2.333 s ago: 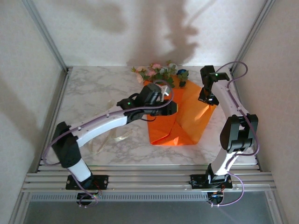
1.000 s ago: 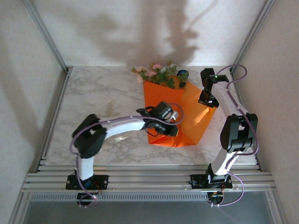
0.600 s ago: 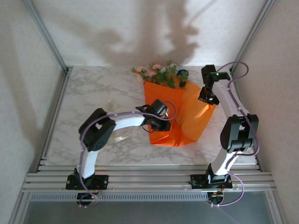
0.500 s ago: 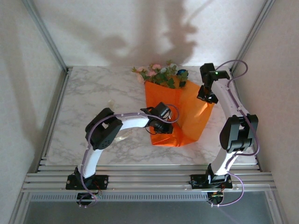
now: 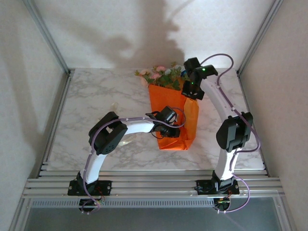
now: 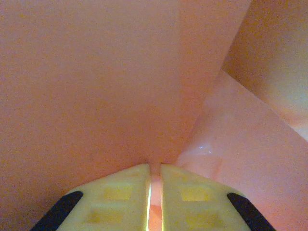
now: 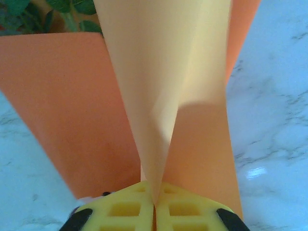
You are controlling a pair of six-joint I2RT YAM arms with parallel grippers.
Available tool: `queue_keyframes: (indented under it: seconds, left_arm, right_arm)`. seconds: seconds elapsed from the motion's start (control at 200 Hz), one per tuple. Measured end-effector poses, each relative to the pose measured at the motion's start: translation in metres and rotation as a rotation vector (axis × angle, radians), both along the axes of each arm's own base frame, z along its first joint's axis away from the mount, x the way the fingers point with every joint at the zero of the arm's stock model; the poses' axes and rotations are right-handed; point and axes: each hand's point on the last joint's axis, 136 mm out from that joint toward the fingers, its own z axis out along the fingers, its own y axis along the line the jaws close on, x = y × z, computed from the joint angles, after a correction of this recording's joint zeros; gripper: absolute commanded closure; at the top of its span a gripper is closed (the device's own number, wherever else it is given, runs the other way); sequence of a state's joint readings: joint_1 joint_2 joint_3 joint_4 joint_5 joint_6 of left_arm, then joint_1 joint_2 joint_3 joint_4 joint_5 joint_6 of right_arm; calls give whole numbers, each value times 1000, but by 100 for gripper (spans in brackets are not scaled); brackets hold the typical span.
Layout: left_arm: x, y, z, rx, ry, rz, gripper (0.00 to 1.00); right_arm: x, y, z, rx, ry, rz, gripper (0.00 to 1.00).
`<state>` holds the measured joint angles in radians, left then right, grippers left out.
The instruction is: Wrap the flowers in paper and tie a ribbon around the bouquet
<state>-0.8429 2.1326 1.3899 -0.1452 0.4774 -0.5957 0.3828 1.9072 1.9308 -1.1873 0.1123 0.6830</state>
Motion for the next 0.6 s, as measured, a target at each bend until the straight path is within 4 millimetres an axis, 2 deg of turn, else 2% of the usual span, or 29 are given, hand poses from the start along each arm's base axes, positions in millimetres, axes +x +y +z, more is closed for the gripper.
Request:
queue_keyframes:
  seconds: [0.14, 0.34, 0.44, 0.521, 0.601]
  left_arm:
    - [1, 0, 1, -15, -12, 8, 85]
    - [0, 1, 1, -30, -26, 8, 85]
    - [1, 7, 2, -21, -47, 25, 79]
    - [0, 17, 10, -4, -79, 49, 76]
    - [0, 29, 31, -7, -123, 85, 70]
  right_arm:
    - [8, 22, -3, 39, 13, 10, 90]
    - [12, 43, -12, 71, 35, 19, 89]
    - [12, 49, -19, 77, 52, 23, 88]
    - [14, 53, -24, 84, 60, 27, 87]
    - [15, 56, -30, 90, 64, 30, 86]
